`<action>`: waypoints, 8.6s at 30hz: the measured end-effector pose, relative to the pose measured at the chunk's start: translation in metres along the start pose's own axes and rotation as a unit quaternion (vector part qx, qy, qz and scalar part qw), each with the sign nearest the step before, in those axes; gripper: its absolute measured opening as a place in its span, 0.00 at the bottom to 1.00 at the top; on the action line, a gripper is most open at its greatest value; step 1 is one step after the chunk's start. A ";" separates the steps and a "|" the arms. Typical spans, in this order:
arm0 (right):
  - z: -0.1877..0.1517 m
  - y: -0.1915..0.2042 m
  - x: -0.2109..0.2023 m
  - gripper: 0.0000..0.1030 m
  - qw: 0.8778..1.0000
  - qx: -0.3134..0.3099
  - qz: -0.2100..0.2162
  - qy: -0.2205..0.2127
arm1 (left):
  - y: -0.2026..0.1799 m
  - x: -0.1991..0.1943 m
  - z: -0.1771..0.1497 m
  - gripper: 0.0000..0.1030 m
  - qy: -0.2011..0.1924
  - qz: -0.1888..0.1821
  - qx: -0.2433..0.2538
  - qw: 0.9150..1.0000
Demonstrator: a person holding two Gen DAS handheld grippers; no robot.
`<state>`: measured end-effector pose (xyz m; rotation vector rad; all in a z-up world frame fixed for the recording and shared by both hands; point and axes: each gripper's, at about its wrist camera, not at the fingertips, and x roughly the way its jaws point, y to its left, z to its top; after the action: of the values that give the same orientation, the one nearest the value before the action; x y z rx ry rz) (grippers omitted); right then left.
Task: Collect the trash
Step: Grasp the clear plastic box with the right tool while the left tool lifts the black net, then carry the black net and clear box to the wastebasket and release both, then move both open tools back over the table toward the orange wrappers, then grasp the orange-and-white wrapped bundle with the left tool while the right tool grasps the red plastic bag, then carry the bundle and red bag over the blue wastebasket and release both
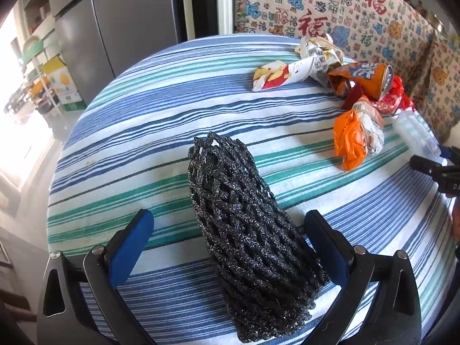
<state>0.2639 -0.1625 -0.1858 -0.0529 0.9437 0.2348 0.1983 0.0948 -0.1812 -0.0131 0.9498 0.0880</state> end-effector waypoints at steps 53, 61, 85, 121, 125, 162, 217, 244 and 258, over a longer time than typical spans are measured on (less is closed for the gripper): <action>-0.178 -0.305 -0.187 0.60 0.956 0.232 -0.167 -0.058 | -0.456 -0.069 0.012 0.17 -0.012 -0.339 0.227 0.913; -0.182 -0.324 -0.173 0.61 0.957 0.233 -0.165 -0.041 | -0.512 -0.043 0.007 0.17 0.014 -0.347 0.250 0.904; -0.184 -0.331 -0.151 0.82 0.959 0.213 -0.185 -0.026 | -0.556 -0.012 0.024 0.71 0.017 -0.374 0.249 0.893; -0.060 -0.138 -0.141 0.82 0.984 0.048 -0.123 -0.116 | -0.266 -0.088 -0.026 0.81 -0.041 -0.240 0.185 0.952; -0.047 -0.093 -0.123 0.82 0.991 0.014 -0.079 -0.104 | -0.214 -0.076 -0.027 0.81 -0.035 -0.213 0.153 0.964; -0.034 -0.010 -0.052 0.82 0.998 -0.046 0.018 -0.032 | -0.099 0.014 0.032 1.00 0.003 -0.192 0.263 0.946; 0.150 -0.087 0.062 0.84 0.999 -0.013 0.002 0.042 | -0.062 0.011 0.030 0.54 -0.032 -0.049 0.062 0.996; -0.020 -0.005 -0.044 0.60 0.999 0.008 0.006 -0.031 | -0.058 0.001 0.006 1.00 -0.006 -0.046 0.049 0.998; -0.020 0.003 -0.031 0.99 1.000 -0.017 0.019 -0.006 | -0.051 0.008 0.016 1.00 -0.001 -0.058 0.082 0.995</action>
<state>0.2297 -0.1683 -0.1726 -0.0642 0.9303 0.2867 0.2205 0.0450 -0.1798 0.0823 0.9493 -0.0978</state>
